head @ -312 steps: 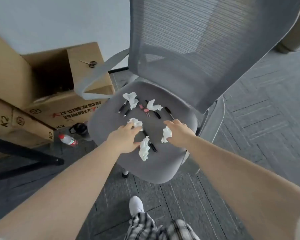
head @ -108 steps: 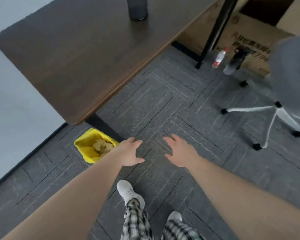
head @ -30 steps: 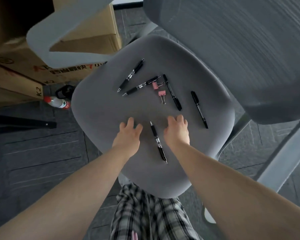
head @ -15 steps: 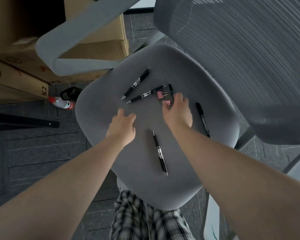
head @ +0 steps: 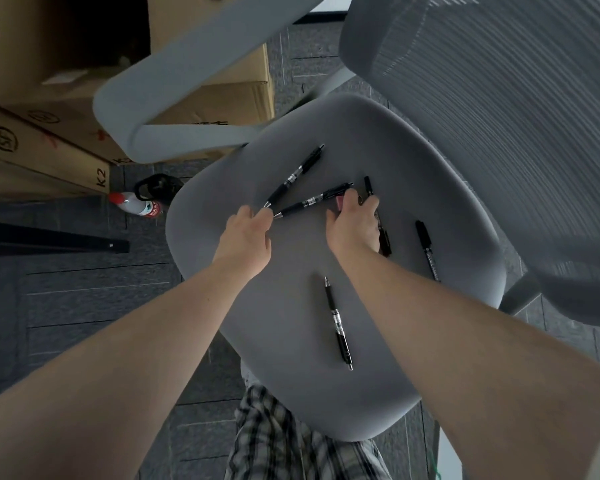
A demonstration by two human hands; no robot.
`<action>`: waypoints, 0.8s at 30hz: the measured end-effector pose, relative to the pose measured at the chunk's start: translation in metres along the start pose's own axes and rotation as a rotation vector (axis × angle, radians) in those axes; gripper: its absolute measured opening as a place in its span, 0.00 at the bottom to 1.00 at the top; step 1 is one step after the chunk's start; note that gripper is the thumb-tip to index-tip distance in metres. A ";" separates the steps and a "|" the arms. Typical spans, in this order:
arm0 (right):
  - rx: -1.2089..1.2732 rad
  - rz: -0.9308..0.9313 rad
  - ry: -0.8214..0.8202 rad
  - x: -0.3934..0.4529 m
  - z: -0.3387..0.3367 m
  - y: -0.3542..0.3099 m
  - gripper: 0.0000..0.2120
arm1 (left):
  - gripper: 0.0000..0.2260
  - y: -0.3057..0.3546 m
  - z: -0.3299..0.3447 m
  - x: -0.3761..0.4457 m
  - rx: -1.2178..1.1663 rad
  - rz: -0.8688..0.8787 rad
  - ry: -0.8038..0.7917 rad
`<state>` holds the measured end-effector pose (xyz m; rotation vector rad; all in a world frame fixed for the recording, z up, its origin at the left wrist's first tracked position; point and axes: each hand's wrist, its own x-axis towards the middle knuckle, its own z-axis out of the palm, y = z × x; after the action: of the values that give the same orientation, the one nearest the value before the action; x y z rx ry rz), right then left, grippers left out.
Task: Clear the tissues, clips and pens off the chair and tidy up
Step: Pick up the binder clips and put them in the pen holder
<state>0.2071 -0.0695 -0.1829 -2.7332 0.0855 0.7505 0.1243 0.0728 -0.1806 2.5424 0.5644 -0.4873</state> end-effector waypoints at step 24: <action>-0.101 0.106 -0.064 -0.024 0.024 0.018 0.16 | 0.09 -0.009 0.000 -0.004 -0.160 -0.062 0.015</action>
<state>0.1719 -0.0800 -0.1949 -2.8158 0.1848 0.8935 0.1172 0.0791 -0.1822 2.3850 0.6622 -0.4274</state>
